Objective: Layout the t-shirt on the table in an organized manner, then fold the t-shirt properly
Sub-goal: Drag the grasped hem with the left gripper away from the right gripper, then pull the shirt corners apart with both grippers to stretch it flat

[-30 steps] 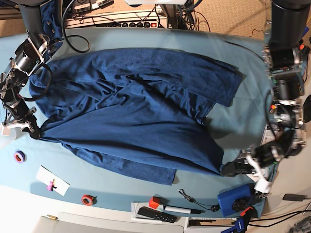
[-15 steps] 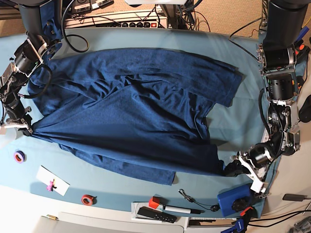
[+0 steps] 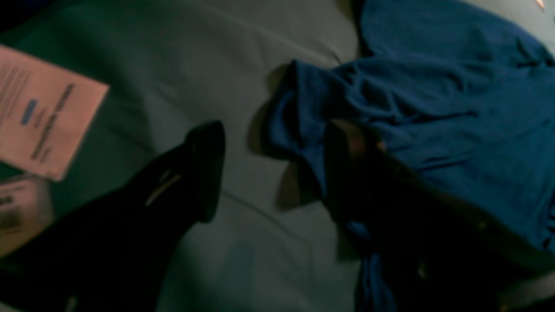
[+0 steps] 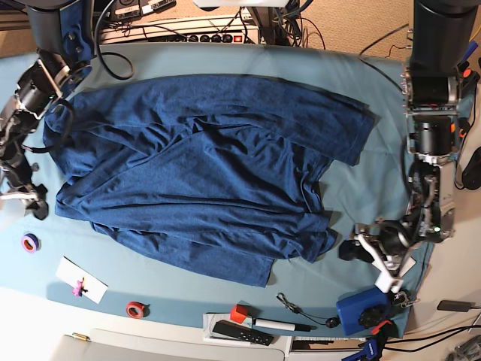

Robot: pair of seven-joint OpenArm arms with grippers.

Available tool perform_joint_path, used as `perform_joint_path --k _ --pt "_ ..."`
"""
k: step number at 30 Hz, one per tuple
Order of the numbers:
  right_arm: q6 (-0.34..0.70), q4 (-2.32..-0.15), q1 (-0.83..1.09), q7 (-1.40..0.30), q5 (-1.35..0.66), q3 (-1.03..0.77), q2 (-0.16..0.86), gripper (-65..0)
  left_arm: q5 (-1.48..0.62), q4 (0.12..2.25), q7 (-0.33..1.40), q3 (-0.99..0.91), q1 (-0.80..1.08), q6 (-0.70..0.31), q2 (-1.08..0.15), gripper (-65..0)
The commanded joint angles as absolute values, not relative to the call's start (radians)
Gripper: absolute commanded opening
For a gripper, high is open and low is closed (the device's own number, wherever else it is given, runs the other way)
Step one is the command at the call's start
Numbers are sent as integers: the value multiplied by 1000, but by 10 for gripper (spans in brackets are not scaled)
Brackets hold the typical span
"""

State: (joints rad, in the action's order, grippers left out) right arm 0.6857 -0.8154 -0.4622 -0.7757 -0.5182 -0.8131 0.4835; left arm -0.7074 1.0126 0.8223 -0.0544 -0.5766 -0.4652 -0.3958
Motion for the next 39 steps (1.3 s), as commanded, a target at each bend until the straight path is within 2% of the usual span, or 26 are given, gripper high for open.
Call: perform_joint_path --k 1,4,9,17,22,29,37,39 --pt "698 -849 -487 -780 -580 -834 531 -358 -767 1028 832 -62 -612 -493 -432 -297" --pt "698 -885 -483 -940 -753 -893 572 -358 -937 1028 940 -62 -606 -557 -498 -305" --pt "698 -903 -429 -1198 -1066 -909 613 -359 -1161 1028 1136 -62 -530 -607 -594 -304" --pt "698 -904 -228 -1348 -1329 -830 612 -359 -1335 1028 1276 -62 -329 -630 -625 -304" --pt "698 -904 -141 -1396 -1468 -833 612 -359 -1347 1028 1313 -62 -267 -655 -636 -305" --pt "698 -917 -68 -1396 -1484 -833 610 -359 -1335 1028 1317 -62 -223 -653 -678 -305" --pt "698 -1095 3 -1396 -1484 -833 581 -359 -1320 1031 1317 -62 -121 -652 -683 -307" --pt "698 -1143 18 -1396 -1484 -833 567 -359 -1321 1036 1317 -62 -95 -652 -676 -331"
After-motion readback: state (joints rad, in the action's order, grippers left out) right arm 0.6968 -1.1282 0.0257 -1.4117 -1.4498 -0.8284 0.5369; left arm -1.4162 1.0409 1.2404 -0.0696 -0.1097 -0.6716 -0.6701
